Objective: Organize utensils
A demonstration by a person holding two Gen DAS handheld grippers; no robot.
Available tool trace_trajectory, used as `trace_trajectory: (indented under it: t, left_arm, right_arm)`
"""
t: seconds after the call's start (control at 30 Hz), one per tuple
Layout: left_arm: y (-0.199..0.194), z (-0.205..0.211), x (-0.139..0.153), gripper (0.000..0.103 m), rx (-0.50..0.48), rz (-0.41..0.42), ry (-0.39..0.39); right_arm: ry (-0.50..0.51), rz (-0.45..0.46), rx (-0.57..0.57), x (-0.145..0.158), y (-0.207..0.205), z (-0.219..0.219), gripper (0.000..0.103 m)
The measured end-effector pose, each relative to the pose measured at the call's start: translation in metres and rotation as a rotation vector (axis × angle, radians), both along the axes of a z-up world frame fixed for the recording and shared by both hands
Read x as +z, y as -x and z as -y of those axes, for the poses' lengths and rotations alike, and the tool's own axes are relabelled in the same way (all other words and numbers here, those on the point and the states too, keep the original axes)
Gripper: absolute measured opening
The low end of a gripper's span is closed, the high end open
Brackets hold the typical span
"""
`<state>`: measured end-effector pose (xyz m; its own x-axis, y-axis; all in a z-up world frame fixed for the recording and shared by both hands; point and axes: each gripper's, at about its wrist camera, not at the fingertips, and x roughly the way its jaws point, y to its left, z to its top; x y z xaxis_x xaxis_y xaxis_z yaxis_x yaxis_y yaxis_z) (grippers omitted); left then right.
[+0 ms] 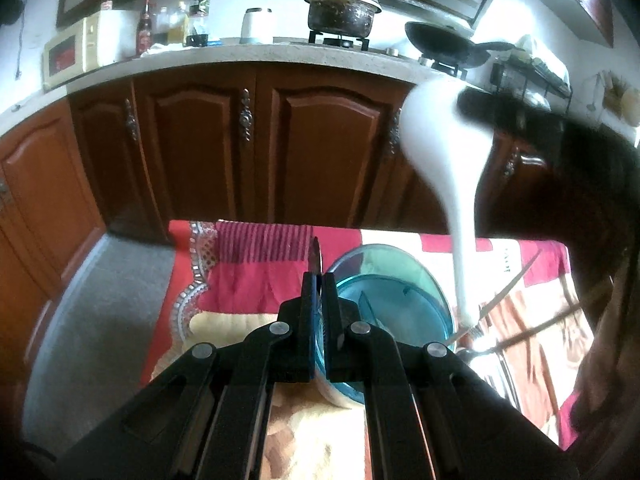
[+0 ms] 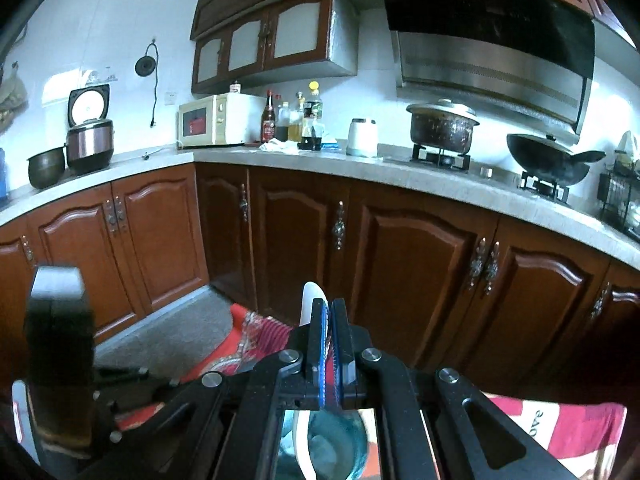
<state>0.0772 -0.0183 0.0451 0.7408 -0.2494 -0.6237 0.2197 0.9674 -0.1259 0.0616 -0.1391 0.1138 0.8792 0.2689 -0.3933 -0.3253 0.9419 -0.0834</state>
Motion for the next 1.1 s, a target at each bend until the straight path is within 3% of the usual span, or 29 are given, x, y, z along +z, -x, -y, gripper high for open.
trace_trajectory:
  t: [0.2, 0.4, 0.53, 0.57, 0.8, 1.0, 1.1]
  left_arm:
    - [-0.002, 0.002, -0.004, 0.001, -0.017, -0.007, 0.002]
    - [-0.005, 0.000, -0.004, 0.001, -0.026, -0.016, 0.012]
    - [-0.007, 0.000, -0.004, 0.001, -0.027, -0.025, 0.032]
    - [-0.007, 0.000, -0.004, 0.001, -0.026, -0.024, 0.034]
    - [-0.010, -0.005, -0.004, 0.001, -0.009, -0.037, 0.055]
    - [-0.008, -0.006, -0.009, 0.001, -0.002, -0.049, 0.055]
    - [-0.007, -0.007, -0.011, 0.001, 0.002, -0.057, 0.055]
  right_arm:
    - [-0.078, -0.008, -0.015, 0.015, -0.024, 0.036, 0.002]
    - [-0.160, -0.047, -0.009, 0.010, -0.047, 0.065, 0.002]
    - [-0.356, -0.061, 0.007, 0.018, -0.039, 0.095, 0.002]
    - [-0.360, -0.069, 0.013, 0.018, -0.038, 0.094, 0.002]
    - [-0.259, 0.002, 0.056, 0.012, 0.000, 0.041, 0.002]
    - [-0.086, 0.027, 0.041, -0.044, 0.015, -0.004, 0.002]
    - [-0.085, 0.017, 0.012, -0.064, 0.011, -0.003, 0.002]
